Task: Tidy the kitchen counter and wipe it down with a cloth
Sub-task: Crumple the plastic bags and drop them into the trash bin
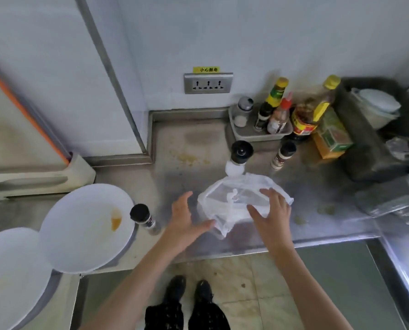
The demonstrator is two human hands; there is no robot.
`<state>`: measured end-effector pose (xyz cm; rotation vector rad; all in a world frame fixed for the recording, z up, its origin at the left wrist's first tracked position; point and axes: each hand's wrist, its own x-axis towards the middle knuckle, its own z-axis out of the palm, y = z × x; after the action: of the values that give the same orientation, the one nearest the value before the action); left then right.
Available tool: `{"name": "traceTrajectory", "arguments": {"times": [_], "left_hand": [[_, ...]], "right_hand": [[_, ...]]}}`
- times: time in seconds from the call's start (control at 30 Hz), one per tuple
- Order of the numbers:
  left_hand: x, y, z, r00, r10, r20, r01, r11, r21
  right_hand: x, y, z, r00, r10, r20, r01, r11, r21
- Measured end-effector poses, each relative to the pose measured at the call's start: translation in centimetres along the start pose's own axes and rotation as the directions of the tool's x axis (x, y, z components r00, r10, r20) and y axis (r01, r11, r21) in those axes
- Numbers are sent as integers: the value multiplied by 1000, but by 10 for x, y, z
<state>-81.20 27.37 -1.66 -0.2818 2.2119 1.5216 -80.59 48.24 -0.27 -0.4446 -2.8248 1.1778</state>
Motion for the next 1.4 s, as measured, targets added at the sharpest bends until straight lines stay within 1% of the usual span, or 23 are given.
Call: {"name": "traceTrajectory", "arguments": {"times": [0.1, 0.2, 0.33, 0.37, 0.43, 0.5, 0.57, 0.63, 0.7, 0.77, 0.8, 0.83, 0.87, 0.93, 1.0, 1.03, 1.07, 1.13, 1.17, 1.2, 1.27, 1.33, 1.4], "left_hand": [[43, -11, 12, 968, -233, 91, 231, 973, 29], [72, -18, 28, 962, -231, 145, 231, 973, 12], [88, -12, 48, 982, -90, 166, 108, 989, -100], [87, -7, 51, 980, -87, 178, 115, 982, -153], [85, 0, 56, 951, -169, 260, 241, 930, -277], [85, 3, 59, 899, -258, 353, 376, 868, -324], [82, 5, 60, 885, -287, 368, 412, 850, -329], [79, 9, 59, 914, -254, 318, 359, 870, -338], [75, 17, 55, 945, -160, 284, 257, 902, -346], [71, 26, 52, 938, -65, 342, 179, 933, -312], [67, 32, 51, 922, -17, 388, 133, 952, -275], [64, 37, 53, 900, 28, 434, 74, 974, -216], [59, 45, 57, 870, 61, 488, 6, 991, -133], [43, 61, 71, 794, 59, 605, -136, 987, 82], [20, 76, 93, 693, 63, 719, -287, 938, 195], [3, 83, 106, 643, 81, 762, -347, 917, 195], [-16, 89, 119, 592, 103, 799, -395, 902, 176], [-55, 91, 145, 480, 127, 868, -472, 872, 133], [-75, 89, 157, 414, 115, 903, -495, 861, 118], [-96, 83, 169, 339, 87, 937, -512, 852, 107], [-136, 64, 191, 210, 6, 978, -555, 824, 115], [-170, 41, 211, 155, -6, 988, -640, 761, 105], [-201, 19, 234, 131, -8, 991, -702, 706, 98]], "right_hand": [[43, 32, -6, 985, 166, -40, -168, 983, -67], [69, 56, 6, 957, 280, 78, -274, 958, -85], [66, 57, 31, 926, 308, 219, -296, 951, -83], [61, 52, 37, 926, 293, 238, -279, 956, -90], [46, 41, 51, 922, 280, 269, -280, 959, -38], [28, 27, 63, 897, 300, 324, -344, 935, 86], [9, 10, 68, 908, 229, 352, -315, 925, 212], [-6, -8, 61, 921, 144, 362, -279, 891, 357], [-20, -19, 44, 921, 129, 369, -318, 796, 515], [-32, -22, 20, 938, 212, 273, -342, 681, 647], [-40, -20, 8, 954, 250, 167, -296, 678, 673], [-49, -17, -6, 968, 246, 58, -228, 749, 622], [-59, -15, -20, 980, 197, -8, -167, 854, 493], [-81, -12, -42, 995, 95, 26, -98, 982, 163], [-109, -3, -52, 993, 97, 66, -94, 994, -49], [-124, 3, -53, 991, 131, 21, -130, 990, -59], [-141, 8, -53, 982, 179, -61, -180, 984, -2], [-179, 20, -51, 915, 313, -255, -273, 945, 183], [-202, 27, -51, 850, 403, -339, -319, 906, 278], [-227, 34, -53, 766, 501, -402, -354, 852, 385], [-283, 50, -57, 577, 690, -438, -382, 701, 602], [-342, 66, -61, 402, 795, -454, -413, 600, 685], [-402, 84, -64, 253, 852, -458, -457, 522, 720]]}}
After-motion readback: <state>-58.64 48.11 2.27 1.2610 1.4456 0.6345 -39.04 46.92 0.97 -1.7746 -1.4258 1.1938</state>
